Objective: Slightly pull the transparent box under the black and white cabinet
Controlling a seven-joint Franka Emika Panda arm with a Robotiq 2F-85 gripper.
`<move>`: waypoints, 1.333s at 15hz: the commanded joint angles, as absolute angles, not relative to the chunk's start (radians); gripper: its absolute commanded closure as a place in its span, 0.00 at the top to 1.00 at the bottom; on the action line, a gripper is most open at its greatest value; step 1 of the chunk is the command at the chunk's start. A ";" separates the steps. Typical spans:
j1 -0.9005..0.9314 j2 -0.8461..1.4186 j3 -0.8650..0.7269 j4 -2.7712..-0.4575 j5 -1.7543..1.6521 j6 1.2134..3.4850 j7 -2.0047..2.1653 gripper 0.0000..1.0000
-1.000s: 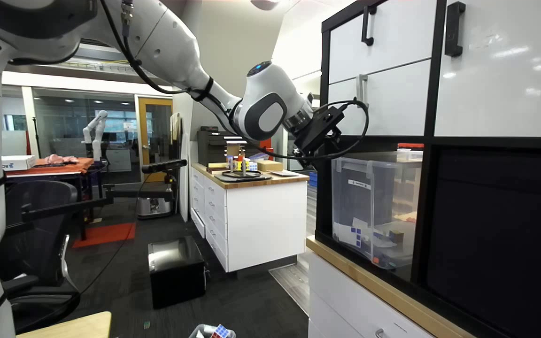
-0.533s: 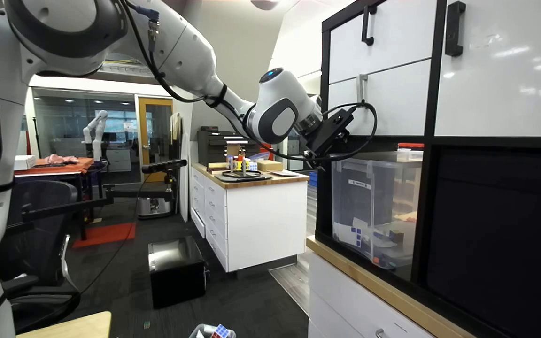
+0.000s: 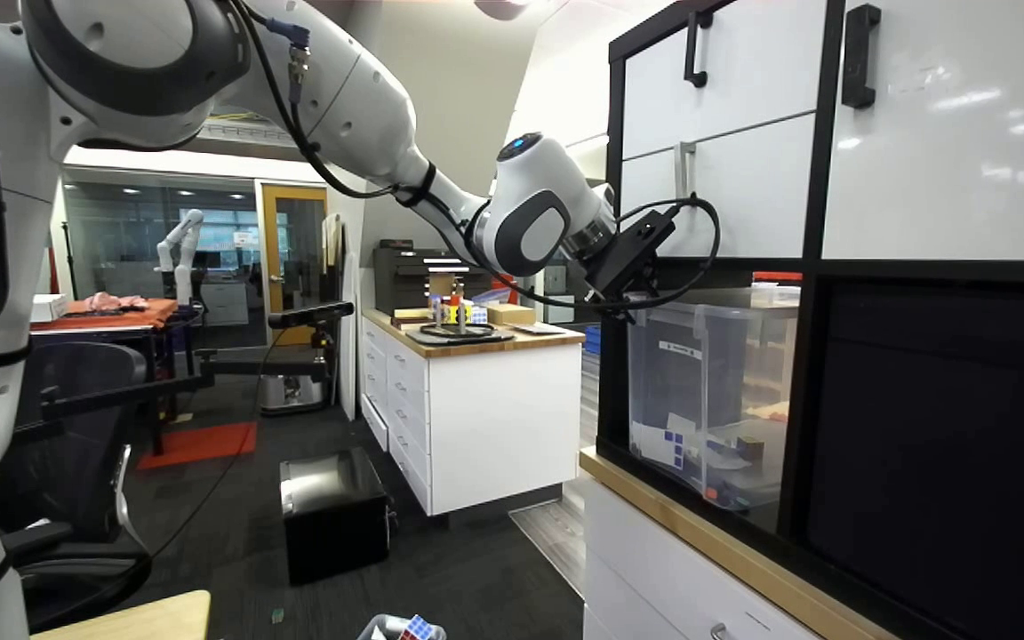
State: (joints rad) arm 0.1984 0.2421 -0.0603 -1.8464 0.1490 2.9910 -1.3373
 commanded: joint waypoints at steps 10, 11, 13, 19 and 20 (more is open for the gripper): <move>0.135 0.150 0.007 -1.920 0.235 2.995 -1.438 0.07; 0.128 0.130 0.019 -1.942 0.249 2.989 -1.461 0.07; 0.118 0.087 0.037 -1.987 0.275 2.972 -1.500 0.07; 0.124 -0.060 0.038 -2.137 0.347 2.942 -1.595 0.07; 0.127 -0.085 0.034 -2.163 0.355 2.936 -1.605 0.07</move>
State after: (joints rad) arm 0.1355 0.0433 0.0283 -2.0610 0.3109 2.9571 -1.5325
